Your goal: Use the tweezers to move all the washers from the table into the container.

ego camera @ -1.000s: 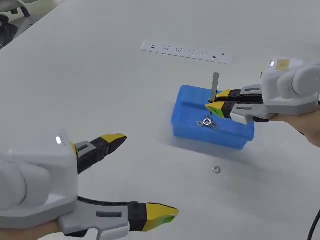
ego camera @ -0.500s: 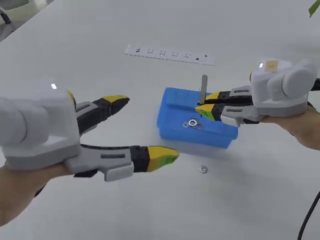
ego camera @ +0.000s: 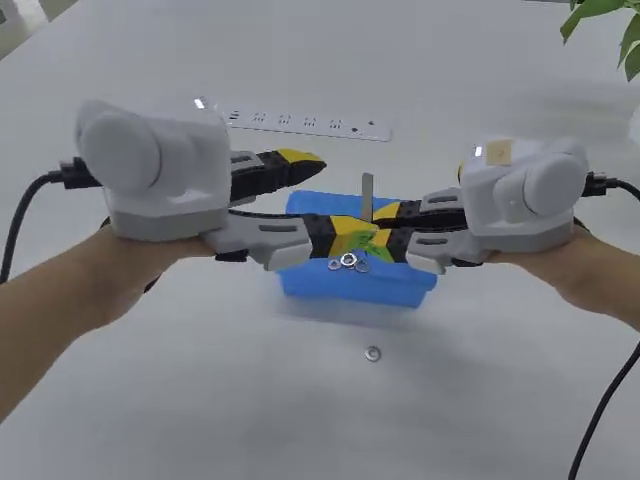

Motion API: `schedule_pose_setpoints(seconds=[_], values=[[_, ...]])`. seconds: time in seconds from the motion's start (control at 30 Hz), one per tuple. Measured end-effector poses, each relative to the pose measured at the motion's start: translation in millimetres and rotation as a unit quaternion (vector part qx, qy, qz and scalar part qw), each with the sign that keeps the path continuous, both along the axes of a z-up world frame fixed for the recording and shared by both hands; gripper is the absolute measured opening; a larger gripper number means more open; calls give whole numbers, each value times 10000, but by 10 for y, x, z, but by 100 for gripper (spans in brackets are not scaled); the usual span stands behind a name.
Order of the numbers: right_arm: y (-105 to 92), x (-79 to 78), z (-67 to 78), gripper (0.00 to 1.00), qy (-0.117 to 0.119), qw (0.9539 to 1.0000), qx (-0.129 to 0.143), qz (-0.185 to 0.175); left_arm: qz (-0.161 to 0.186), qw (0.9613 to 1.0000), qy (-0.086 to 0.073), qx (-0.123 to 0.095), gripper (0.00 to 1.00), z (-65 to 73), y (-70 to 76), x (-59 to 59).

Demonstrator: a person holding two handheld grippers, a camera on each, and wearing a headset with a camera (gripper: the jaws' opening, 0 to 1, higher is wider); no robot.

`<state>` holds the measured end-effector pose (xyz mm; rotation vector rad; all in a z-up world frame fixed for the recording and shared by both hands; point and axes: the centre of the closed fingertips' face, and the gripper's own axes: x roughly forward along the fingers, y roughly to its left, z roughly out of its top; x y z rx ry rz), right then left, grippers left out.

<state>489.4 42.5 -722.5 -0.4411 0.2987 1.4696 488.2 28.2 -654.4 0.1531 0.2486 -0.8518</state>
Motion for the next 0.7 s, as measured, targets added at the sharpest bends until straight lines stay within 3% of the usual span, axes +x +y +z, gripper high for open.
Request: schedule_pose_setpoints(seconds=[0.13,0.2,0.33,0.47,0.53,0.6,0.63,0.7], values=[[-9,-44,11,8,35,9999,4,123,-789,9960,-10,414,42,-90,-165,-43],[-7,-85,31,8,77,9997,55,210,-1001,9946,83,244,39,-72,-230,-72],[-11,-114,29,8,82,9996,39,280,-1189,9925,187,192,22,-70,-245,-69],[-16,-127,28,8,126,9994,50,322,-1263,9916,271,113,13,-31,-212,-88],[-11,-159,19,8,110,9991,23,420,-1340,9907,241,70,8,14,-200,-105],[4,-171,19,8,105,9990,21,436,-1496,9881,113,346,7,-1,-178,-147],[11,-177,16,8,73,9990,-9,450,-1555,9862,-58,562,7,-3,-171,-150],[20,-178,18,9,16,9989,-40,459,-1604,9851,-62,617,6,-4,-200,-187]])
